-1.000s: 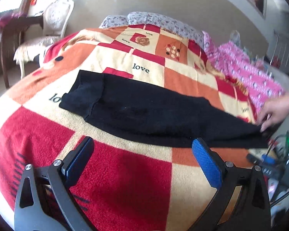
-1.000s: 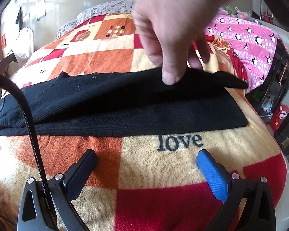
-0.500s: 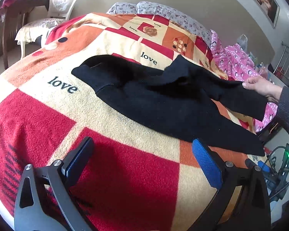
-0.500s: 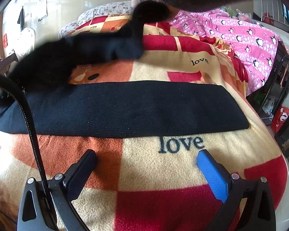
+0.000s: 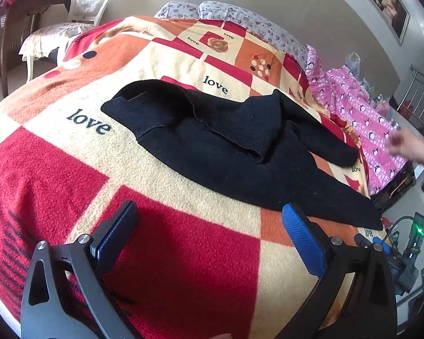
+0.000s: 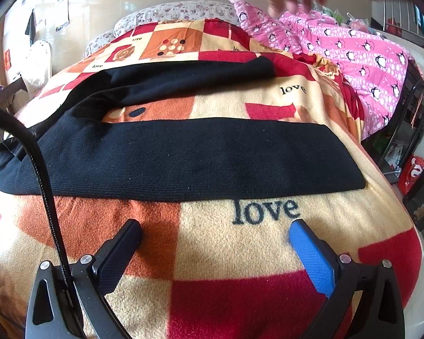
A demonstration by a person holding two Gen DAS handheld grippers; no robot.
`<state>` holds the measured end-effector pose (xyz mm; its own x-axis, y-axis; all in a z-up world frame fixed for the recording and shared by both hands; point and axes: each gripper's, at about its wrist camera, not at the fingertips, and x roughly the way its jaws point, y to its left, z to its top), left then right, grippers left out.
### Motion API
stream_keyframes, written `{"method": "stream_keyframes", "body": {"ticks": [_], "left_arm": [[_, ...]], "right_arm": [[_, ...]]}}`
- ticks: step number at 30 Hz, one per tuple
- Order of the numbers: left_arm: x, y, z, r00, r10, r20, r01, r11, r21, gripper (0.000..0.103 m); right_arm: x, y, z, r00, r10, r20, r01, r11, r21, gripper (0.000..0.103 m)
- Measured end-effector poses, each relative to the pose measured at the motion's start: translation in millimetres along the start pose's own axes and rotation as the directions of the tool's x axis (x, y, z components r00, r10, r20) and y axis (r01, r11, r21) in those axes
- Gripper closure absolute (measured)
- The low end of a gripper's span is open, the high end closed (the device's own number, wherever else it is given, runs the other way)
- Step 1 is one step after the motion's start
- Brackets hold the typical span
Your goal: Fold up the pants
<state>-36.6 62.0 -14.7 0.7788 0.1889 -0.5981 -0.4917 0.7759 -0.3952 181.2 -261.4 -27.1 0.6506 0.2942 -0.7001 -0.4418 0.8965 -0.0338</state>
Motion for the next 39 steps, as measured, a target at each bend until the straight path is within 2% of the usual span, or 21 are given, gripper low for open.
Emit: {"method": "stream_keyframes", "body": {"ticks": [3,6,10,12,17,23,25,26,28,31,33,36,39], "left_arm": [[-2,4,2,1.000,-0.030,-0.005,0.030,0.999,-0.016,0.001],[-2,19,10,0.995,-0.092,-0.023,0.090,0.993,-0.080,0.001],[-3,46,31,0.997,-0.072,-0.027,0.066,0.983,-0.170,0.001],[1,60,43,0.993,-0.110,-0.031,0.101,0.973,-0.208,0.001],[24,72,68,0.990,-0.130,-0.062,0.115,0.973,-0.201,0.001],[45,77,85,0.980,-0.190,-0.060,0.168,0.949,-0.267,0.001],[45,74,85,0.986,-0.162,-0.042,0.147,0.959,-0.244,0.002],[44,71,83,0.989,-0.142,-0.028,0.133,0.967,-0.217,0.007],[46,69,78,0.996,-0.091,-0.020,0.086,0.979,-0.184,0.039],[44,74,75,0.997,-0.072,-0.004,0.070,0.977,-0.200,0.062],[43,77,75,0.998,-0.054,0.008,0.055,0.976,-0.210,0.068],[39,73,73,0.999,-0.038,0.030,0.043,0.980,-0.196,0.068],[37,66,75,0.999,-0.012,0.042,0.019,0.986,-0.167,0.068]], "right_arm": [[0,0,0,1.000,0.000,-0.004,0.000,1.000,0.002,0.000],[-1,1,0,1.000,-0.002,-0.007,0.002,1.000,0.004,0.000],[-2,1,0,1.000,-0.003,-0.013,0.004,1.000,0.007,0.000],[-1,1,0,1.000,-0.005,-0.017,0.005,1.000,0.008,0.000],[-2,0,-1,1.000,-0.005,-0.015,0.005,1.000,0.009,0.000],[-2,0,-1,1.000,-0.006,-0.014,0.006,1.000,0.008,0.000],[-2,-1,-1,1.000,-0.004,-0.014,0.004,1.000,0.009,0.000],[-2,-1,-1,1.000,-0.005,-0.014,0.005,1.000,0.009,0.000],[-2,-1,-1,1.000,-0.005,-0.015,0.005,1.000,0.009,0.000],[-2,0,-1,1.000,-0.008,-0.017,0.009,1.000,0.008,0.000],[-2,0,-1,1.000,-0.006,-0.026,0.007,1.000,0.008,0.000],[-4,-4,1,0.999,0.027,-0.041,-0.027,1.000,-0.005,0.000],[-6,-8,0,0.994,0.076,-0.073,-0.081,0.994,-0.071,0.000]]}}
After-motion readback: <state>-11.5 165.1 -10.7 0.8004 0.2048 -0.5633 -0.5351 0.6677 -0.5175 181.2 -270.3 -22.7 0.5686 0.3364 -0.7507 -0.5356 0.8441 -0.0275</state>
